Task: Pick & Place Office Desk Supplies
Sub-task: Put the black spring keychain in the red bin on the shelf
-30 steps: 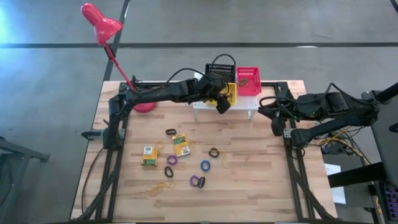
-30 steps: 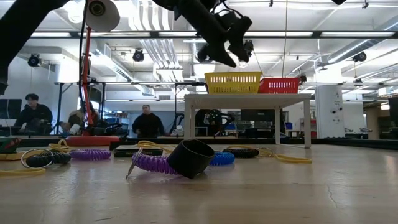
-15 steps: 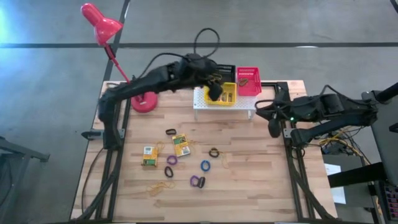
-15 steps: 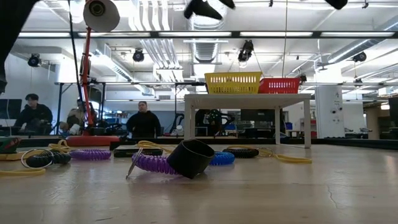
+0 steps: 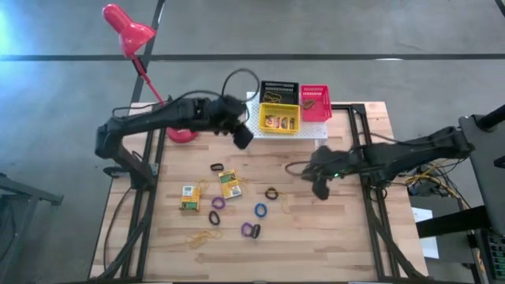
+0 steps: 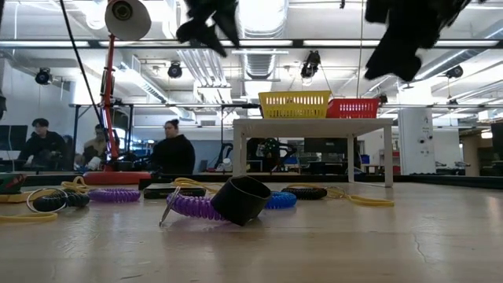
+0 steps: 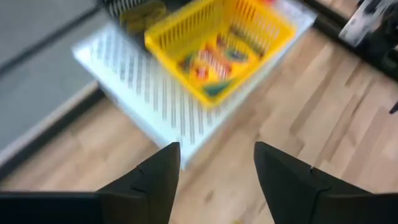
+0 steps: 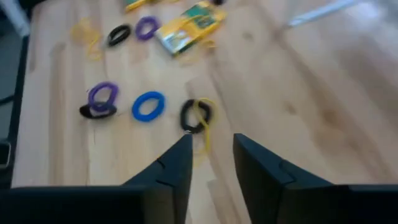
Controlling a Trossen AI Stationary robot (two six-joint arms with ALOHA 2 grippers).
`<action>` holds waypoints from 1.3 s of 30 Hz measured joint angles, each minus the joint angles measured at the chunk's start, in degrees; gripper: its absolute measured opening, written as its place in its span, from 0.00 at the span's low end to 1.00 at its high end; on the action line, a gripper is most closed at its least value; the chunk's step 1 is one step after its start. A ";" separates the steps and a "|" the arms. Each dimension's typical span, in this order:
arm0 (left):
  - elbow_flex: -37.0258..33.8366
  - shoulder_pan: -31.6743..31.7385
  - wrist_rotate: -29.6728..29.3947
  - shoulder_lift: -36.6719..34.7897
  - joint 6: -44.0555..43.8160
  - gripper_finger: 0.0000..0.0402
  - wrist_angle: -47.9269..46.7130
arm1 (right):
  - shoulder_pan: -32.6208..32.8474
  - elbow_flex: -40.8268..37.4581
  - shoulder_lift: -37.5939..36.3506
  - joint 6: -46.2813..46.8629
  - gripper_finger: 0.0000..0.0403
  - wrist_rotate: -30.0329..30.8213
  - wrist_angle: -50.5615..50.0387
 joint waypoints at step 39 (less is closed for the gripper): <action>-46.50 -8.72 4.07 -26.40 -1.90 0.47 26.45 | -1.71 34.68 54.12 -16.38 0.04 -13.95 -10.04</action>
